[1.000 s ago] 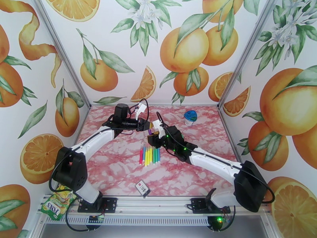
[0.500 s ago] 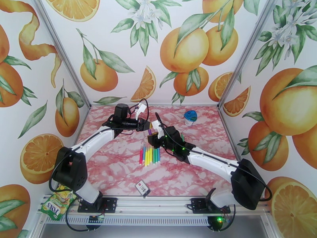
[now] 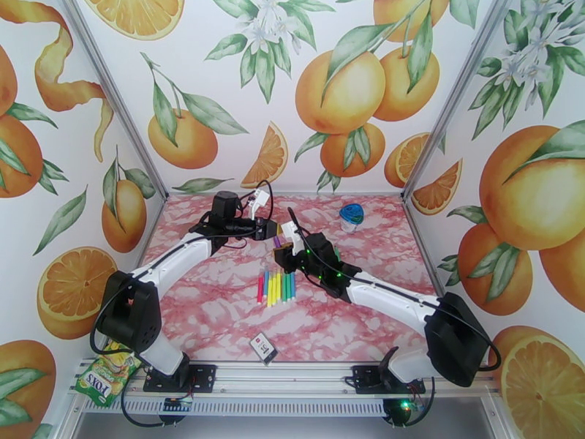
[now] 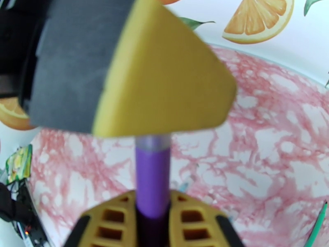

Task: Open the pen caps

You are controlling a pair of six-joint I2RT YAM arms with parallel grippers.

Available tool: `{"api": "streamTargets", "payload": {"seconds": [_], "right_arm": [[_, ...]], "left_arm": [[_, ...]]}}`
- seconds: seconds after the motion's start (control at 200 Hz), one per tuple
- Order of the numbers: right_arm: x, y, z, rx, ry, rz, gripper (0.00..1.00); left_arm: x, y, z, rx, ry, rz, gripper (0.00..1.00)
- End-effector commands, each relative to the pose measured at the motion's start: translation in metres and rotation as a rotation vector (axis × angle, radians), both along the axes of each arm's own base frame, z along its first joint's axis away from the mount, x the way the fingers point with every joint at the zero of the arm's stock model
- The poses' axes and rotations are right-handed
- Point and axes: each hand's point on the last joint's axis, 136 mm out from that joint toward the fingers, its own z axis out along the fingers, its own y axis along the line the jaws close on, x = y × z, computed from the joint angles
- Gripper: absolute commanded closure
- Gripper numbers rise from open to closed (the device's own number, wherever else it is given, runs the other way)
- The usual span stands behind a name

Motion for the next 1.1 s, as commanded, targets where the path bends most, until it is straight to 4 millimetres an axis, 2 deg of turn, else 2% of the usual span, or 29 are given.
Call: {"api": "streamTargets", "payload": {"seconds": [0.0,0.19,0.605,1.096], "right_arm": [[-0.009,0.006,-0.008,-0.012,-0.003,0.049,0.96],[-0.009,0.005,-0.012,-0.02,-0.004,0.045,1.0],[-0.008,-0.002,-0.021,-0.04,-0.007,0.02,1.0],[-0.015,-0.003,-0.023,-0.03,-0.021,0.049,1.0]], "left_arm": [[0.043,0.02,0.01,0.018,-0.057,0.179,1.0],[0.051,0.025,0.008,0.012,-0.026,0.21,1.0],[0.085,0.057,0.0,-0.015,0.054,0.355,1.0],[0.103,0.073,-0.001,-0.041,0.092,0.448,1.0]]}}
